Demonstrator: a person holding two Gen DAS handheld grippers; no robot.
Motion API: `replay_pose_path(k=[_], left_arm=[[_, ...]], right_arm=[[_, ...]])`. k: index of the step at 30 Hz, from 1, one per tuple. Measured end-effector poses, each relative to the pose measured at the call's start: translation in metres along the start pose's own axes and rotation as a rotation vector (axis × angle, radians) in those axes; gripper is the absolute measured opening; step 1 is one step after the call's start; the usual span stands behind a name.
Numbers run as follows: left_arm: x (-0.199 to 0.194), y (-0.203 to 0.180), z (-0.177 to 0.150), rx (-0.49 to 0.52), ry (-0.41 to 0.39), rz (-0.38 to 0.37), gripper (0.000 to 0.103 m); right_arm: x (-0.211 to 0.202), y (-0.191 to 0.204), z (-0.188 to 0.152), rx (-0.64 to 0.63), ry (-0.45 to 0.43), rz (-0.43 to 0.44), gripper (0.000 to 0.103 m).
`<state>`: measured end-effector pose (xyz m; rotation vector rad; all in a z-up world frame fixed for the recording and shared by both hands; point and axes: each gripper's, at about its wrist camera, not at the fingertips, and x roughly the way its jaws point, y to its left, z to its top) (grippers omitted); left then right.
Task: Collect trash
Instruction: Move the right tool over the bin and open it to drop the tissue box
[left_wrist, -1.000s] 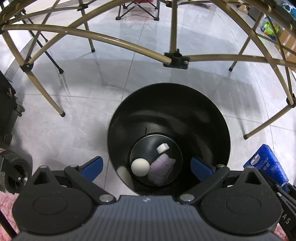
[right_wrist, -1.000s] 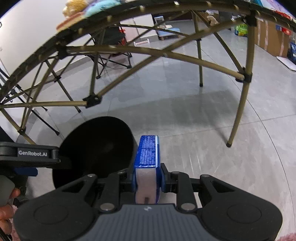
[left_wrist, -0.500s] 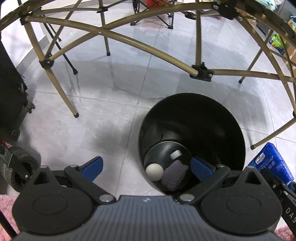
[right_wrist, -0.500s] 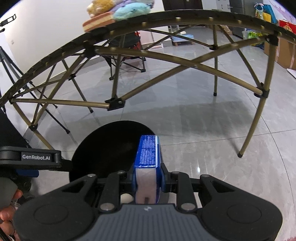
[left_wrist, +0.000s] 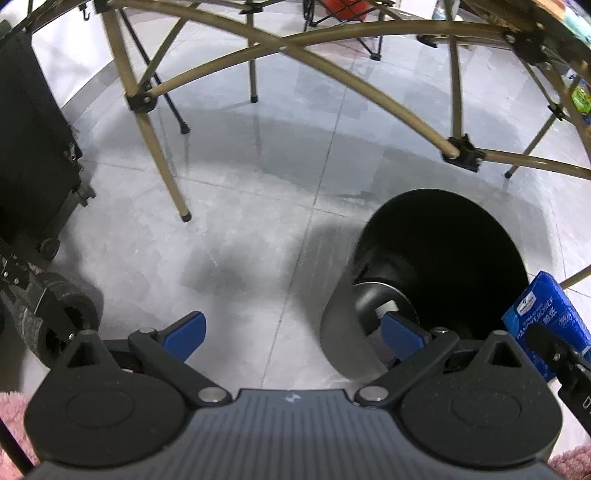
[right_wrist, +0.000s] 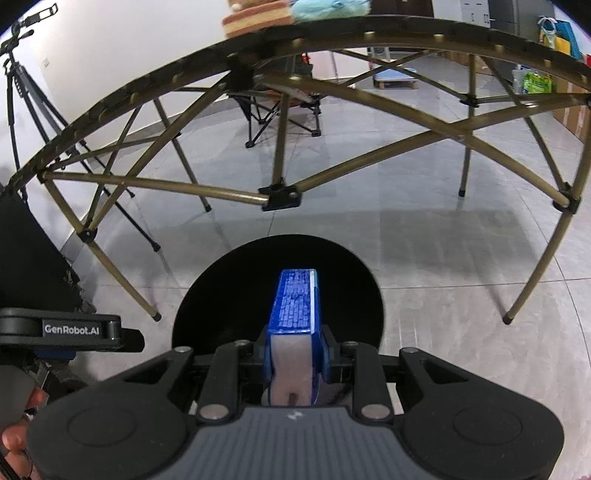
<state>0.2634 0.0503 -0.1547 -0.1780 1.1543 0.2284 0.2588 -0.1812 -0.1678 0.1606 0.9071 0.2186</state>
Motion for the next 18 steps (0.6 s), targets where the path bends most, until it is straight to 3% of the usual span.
replay_pose_path(k=[18], left_arm=[[0.007, 0.041, -0.002, -0.063, 0.015, 0.022, 0.103]], right_arm=[[0.042, 0.042, 0.002, -0.045, 0.093, 0.015, 0.023]])
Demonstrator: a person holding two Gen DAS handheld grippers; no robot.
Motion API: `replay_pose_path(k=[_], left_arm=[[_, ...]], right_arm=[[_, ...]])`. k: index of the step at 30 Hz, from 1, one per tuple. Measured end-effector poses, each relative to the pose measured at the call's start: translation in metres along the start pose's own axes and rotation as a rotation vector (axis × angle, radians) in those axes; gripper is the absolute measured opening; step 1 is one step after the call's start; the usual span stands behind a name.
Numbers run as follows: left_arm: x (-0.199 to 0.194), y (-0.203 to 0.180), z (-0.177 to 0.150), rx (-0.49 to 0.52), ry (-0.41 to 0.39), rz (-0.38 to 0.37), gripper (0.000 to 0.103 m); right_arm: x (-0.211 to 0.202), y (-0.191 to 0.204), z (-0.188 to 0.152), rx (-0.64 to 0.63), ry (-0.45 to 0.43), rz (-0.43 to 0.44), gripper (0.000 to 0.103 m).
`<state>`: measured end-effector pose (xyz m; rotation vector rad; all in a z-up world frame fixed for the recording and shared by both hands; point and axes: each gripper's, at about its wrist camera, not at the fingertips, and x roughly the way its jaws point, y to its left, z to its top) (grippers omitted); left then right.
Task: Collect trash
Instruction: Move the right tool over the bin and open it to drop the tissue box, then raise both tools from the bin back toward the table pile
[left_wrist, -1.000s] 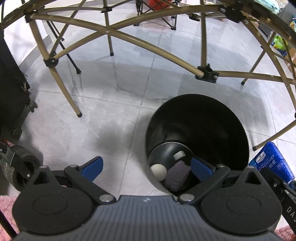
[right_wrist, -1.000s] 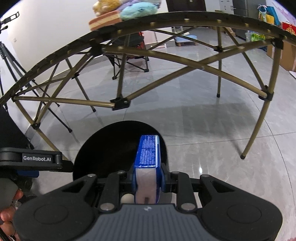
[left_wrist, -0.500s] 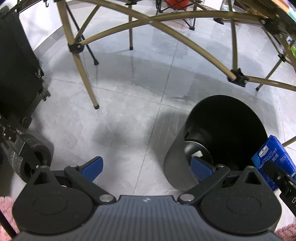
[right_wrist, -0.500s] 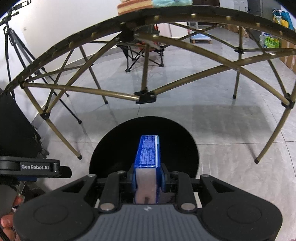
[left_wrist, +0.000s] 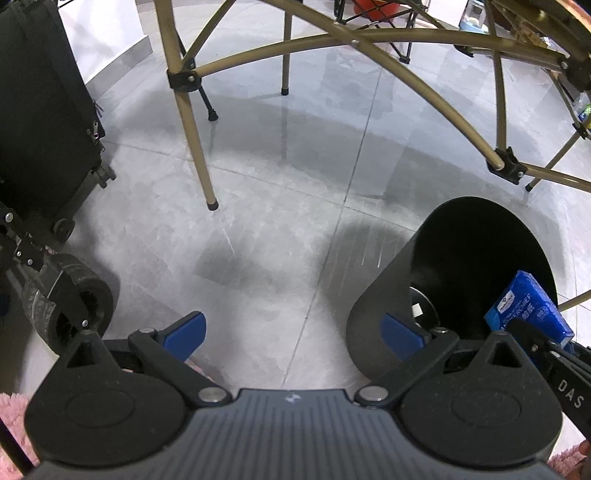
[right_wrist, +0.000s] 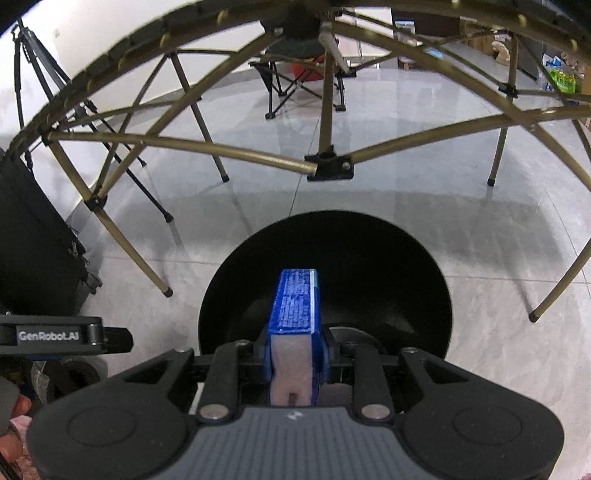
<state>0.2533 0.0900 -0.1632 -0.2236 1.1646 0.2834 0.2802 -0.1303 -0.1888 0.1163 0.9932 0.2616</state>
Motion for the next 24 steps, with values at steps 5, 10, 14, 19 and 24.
replay_pose_path(k=[5, 10, 14, 19, 24], left_arm=[[0.006, 0.006, 0.000, -0.005, 0.015, 0.015, 0.103], [0.009, 0.010, -0.001, -0.009, 0.025, 0.018, 0.103], [0.011, 0.012, -0.002, -0.010, 0.034, 0.019, 0.103], [0.012, 0.011, -0.002, -0.011, 0.037, 0.018, 0.103], [0.012, 0.011, -0.003, -0.007, 0.040, 0.017, 0.103]], right_arm=[[0.012, 0.003, 0.000, 0.009, 0.036, -0.007, 0.023], [0.022, 0.003, -0.001, 0.022, 0.068, -0.008, 0.023], [0.027, 0.003, 0.000, 0.035, 0.086, -0.008, 0.026], [0.028, 0.002, 0.001, 0.044, 0.089, -0.027, 0.076], [0.028, 0.004, 0.003, 0.019, 0.094, -0.062, 0.098]])
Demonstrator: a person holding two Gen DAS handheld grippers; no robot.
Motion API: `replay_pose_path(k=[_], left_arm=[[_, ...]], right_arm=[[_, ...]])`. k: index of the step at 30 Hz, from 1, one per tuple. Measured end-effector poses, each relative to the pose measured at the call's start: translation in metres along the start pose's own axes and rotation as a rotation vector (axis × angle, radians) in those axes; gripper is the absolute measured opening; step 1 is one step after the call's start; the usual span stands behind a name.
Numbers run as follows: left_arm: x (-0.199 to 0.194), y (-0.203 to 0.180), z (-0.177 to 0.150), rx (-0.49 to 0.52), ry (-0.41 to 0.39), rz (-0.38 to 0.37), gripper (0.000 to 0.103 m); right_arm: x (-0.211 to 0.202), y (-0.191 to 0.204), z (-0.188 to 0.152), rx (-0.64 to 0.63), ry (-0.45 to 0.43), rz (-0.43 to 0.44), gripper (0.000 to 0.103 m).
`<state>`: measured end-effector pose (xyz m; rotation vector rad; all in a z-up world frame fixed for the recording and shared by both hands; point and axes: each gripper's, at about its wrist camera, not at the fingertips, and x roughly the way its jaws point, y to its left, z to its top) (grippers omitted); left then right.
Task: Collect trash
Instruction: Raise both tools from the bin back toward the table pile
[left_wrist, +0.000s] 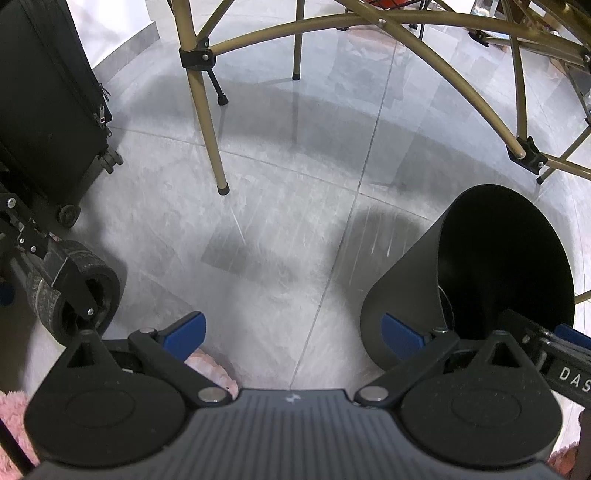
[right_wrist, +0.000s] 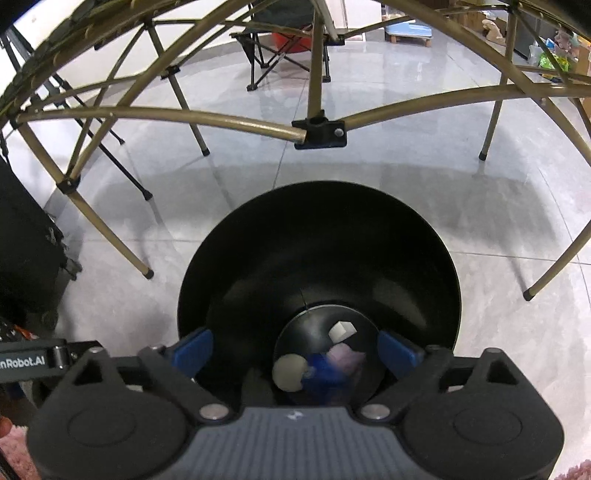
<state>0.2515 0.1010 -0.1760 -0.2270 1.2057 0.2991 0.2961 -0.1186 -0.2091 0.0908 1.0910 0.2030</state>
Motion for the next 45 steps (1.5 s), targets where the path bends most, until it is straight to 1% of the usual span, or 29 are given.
replay_pose_path(k=[2, 4, 12, 24, 34, 45], left_arm=[[0.000, 0.000, 0.000, 0.001, -0.001, -0.001, 0.103], [-0.001, 0.000, -0.001, 0.002, -0.002, -0.002, 0.103], [-0.002, -0.001, -0.002, 0.003, -0.006, -0.006, 0.103], [-0.007, -0.002, -0.002, 0.009, -0.016, -0.017, 0.103], [-0.016, -0.004, -0.004, 0.015, -0.042, -0.033, 0.103], [-0.045, -0.018, -0.007, 0.037, -0.122, -0.073, 0.103]], right_arm=[[0.002, -0.001, 0.000, 0.000, 0.018, 0.000, 0.102], [0.003, -0.001, -0.001, 0.002, 0.023, -0.002, 0.103], [0.001, -0.004, -0.002, 0.004, 0.023, -0.022, 0.103], [-0.008, -0.008, -0.003, 0.019, 0.015, -0.021, 0.103], [-0.023, -0.015, -0.004, 0.032, -0.018, -0.029, 0.103], [-0.046, -0.026, -0.004, 0.049, -0.083, -0.028, 0.103]])
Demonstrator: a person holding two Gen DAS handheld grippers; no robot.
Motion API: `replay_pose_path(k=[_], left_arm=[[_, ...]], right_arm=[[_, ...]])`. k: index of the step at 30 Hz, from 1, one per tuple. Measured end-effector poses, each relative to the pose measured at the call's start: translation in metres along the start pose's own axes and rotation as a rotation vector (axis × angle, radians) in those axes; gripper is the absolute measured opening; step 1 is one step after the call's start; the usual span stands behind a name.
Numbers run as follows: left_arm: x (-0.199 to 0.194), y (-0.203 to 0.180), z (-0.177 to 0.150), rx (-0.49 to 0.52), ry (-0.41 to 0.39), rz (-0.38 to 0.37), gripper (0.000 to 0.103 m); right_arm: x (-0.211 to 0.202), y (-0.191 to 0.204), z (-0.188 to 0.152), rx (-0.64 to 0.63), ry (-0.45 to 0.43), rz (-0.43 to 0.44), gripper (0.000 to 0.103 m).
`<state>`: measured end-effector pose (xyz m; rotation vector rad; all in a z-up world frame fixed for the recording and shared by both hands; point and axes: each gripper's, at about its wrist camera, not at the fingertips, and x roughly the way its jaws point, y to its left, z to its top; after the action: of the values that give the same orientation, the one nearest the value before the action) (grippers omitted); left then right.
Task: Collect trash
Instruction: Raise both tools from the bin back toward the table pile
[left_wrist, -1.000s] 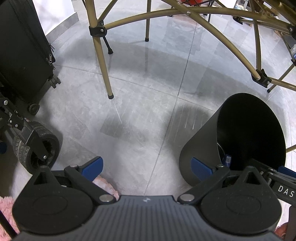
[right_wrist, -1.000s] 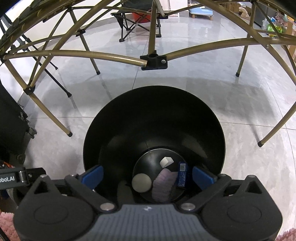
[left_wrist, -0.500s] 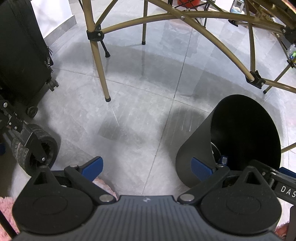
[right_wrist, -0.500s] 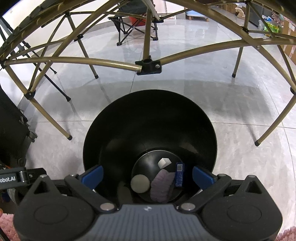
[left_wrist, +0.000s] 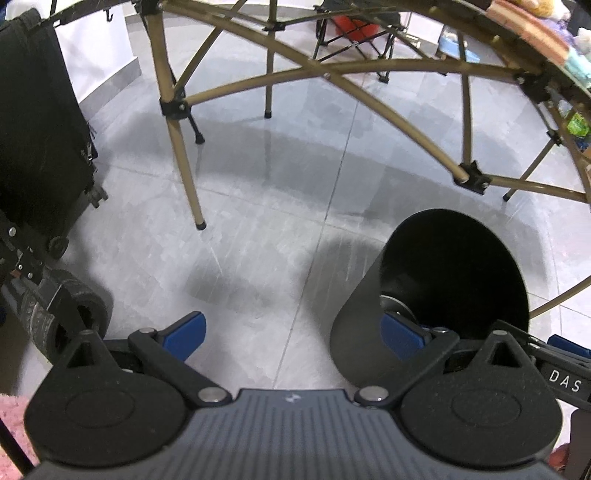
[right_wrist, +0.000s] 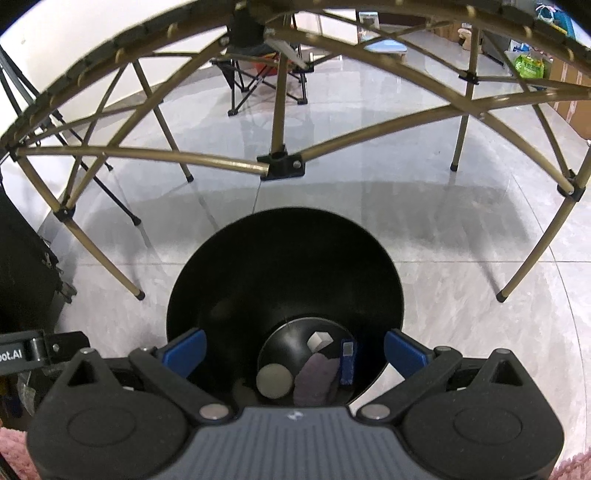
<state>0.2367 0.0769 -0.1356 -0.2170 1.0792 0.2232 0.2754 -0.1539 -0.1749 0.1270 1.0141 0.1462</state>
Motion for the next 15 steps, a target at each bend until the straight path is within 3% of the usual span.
replay_pose_path(k=[15], left_arm=[[-0.044, -0.027, 0.011, 0.044, -0.146, -0.037, 0.103]], right_arm=[[-0.056, -0.022, 0.015, 0.031, -0.172, 0.010, 0.103]])
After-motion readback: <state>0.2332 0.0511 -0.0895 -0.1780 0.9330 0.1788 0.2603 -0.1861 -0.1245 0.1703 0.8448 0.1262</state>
